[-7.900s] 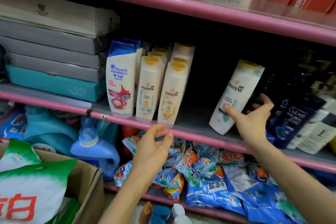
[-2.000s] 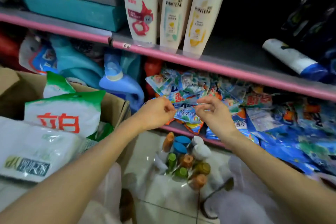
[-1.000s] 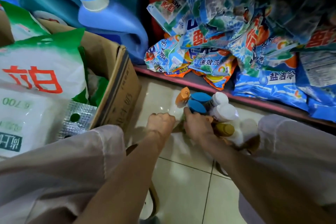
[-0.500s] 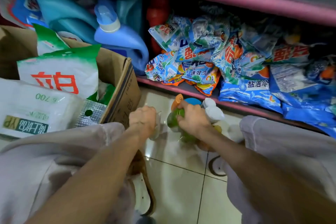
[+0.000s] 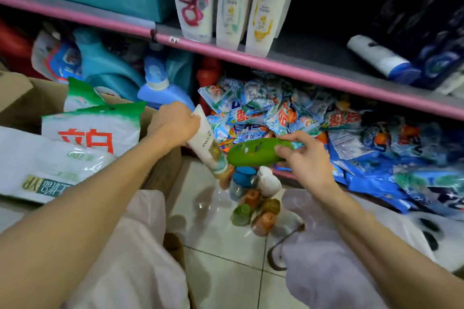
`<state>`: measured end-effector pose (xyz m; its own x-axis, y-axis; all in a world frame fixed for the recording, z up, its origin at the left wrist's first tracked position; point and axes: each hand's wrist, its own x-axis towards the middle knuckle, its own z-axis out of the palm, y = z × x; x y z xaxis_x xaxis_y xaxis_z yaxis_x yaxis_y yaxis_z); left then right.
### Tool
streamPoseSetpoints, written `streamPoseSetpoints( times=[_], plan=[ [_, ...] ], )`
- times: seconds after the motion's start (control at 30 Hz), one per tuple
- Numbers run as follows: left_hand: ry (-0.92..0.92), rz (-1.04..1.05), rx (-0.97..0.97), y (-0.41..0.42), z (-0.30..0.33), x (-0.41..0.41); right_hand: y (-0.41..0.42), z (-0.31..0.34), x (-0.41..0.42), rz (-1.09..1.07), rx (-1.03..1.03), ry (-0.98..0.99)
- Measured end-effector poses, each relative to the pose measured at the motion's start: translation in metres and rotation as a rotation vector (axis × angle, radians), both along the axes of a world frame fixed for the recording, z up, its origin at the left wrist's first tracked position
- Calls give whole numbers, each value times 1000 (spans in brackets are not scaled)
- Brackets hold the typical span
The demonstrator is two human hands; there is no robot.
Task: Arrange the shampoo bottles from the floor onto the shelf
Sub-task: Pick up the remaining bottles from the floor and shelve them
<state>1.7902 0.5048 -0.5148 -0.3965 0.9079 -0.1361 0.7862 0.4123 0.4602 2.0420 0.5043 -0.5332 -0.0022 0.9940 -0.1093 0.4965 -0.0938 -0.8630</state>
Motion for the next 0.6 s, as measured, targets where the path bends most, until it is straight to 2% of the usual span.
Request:
streamPoseSetpoints(
  times=[0.1,0.27,0.43,0.6],
  plan=[
    [-384,135,142,-3,16,-5,-2,37,23,-150,-11,337],
    [-933,279,340,-6,39,-3,6,103,55,-298,125,655],
    [-1218,292,404,-6,40,-3,41,131,69,-440,143,851],
    [-1341,278,468,-4,40,-2,69,138,67,-610,60,793]
  ],
)
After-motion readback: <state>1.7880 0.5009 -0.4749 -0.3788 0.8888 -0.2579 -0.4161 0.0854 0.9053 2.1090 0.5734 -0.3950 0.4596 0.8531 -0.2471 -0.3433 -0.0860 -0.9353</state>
